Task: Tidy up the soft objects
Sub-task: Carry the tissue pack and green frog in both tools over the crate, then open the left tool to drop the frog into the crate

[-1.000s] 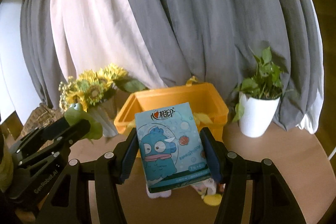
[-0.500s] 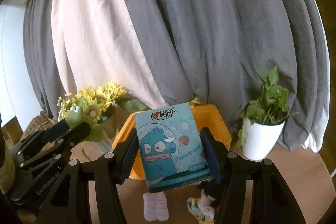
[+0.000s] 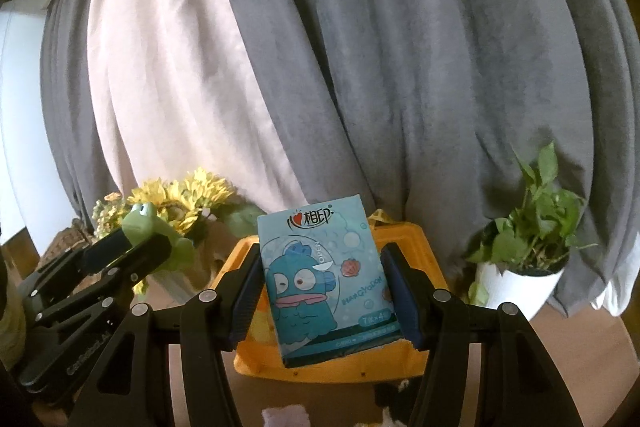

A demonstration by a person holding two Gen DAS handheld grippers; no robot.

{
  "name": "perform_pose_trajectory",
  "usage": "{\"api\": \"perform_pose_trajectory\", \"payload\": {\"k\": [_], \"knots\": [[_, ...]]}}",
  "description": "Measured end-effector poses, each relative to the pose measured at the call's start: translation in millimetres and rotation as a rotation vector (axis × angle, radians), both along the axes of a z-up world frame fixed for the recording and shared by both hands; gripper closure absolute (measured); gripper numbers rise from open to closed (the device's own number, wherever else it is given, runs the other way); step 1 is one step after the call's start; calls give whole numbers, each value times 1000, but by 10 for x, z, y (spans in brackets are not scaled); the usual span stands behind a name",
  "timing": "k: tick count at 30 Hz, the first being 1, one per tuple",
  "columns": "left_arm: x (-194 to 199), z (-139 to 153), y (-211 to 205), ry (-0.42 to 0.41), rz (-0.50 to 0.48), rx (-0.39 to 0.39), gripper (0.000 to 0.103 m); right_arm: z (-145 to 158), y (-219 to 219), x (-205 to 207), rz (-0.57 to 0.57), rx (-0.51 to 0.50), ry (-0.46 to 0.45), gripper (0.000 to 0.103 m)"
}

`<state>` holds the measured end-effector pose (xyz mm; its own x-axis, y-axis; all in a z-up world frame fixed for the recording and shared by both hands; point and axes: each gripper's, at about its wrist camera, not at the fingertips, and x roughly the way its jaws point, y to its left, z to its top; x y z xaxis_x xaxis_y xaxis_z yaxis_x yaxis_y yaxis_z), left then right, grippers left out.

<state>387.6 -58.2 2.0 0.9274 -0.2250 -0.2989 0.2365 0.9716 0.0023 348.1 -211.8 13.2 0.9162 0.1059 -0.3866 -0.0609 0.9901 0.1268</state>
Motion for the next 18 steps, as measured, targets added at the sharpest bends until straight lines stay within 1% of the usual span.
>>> {"api": "perform_pose_trajectory", "payload": {"k": [9, 13, 18], "knots": [[424, -74, -76, 21, -7, 8, 62, -96, -118, 450, -14, 5, 25, 43], [615, -141, -96, 51, -12, 1, 62, -196, -135, 660, -18, 2, 58, 43], [833, -261, -139, 91, -13, 13, 62, -319, -135, 897, -14, -10, 96, 43]]}}
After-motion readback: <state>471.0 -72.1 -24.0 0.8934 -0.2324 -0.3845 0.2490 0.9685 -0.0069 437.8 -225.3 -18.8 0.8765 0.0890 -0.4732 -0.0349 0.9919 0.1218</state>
